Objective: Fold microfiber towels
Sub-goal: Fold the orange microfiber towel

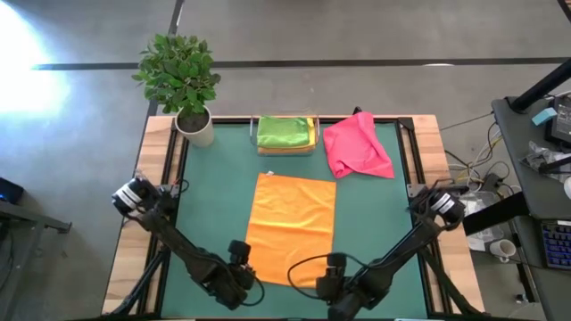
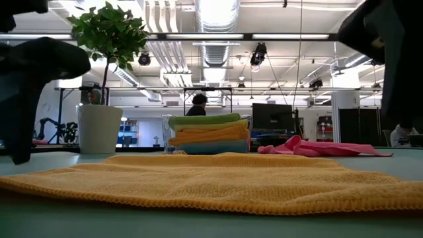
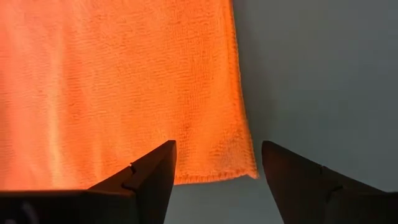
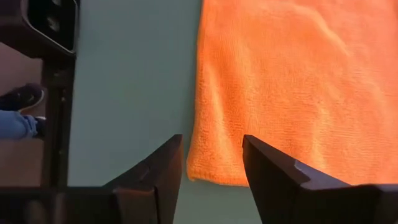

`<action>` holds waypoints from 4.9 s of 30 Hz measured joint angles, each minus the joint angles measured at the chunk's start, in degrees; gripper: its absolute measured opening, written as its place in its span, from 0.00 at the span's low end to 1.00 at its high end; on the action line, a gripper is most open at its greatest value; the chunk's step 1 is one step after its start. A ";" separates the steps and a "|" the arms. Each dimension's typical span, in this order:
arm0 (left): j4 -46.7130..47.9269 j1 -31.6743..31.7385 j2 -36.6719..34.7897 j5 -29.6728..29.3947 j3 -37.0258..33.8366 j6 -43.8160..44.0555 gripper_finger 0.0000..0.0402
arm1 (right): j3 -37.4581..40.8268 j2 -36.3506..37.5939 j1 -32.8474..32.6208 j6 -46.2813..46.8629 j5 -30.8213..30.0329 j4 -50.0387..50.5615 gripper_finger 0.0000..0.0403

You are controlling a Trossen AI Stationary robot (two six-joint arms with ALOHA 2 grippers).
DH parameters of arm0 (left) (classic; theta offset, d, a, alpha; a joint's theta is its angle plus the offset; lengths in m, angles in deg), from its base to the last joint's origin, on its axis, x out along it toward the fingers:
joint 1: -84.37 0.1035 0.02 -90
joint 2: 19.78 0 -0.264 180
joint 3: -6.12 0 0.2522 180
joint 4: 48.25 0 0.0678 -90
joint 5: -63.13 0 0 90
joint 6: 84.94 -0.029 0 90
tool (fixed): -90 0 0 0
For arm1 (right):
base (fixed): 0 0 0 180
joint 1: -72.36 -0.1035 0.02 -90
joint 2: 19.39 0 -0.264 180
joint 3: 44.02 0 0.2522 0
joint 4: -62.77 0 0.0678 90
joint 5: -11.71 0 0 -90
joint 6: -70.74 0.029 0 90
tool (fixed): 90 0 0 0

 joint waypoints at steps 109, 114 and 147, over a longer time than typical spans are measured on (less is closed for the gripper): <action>19.25 34.80 -10.31 0.26 4.00 -3.35 0.47 | -14.12 -2.76 26.44 22.91 -8.70 45.87 0.13; 16.30 34.77 -10.31 4.22 2.73 -10.24 0.44 | -14.12 -0.90 28.00 20.54 -8.72 46.06 0.22; -2.04 37.54 -9.81 10.91 -8.87 -19.95 0.01 | 6.02 9.55 31.15 -8.54 18.45 22.41 0.02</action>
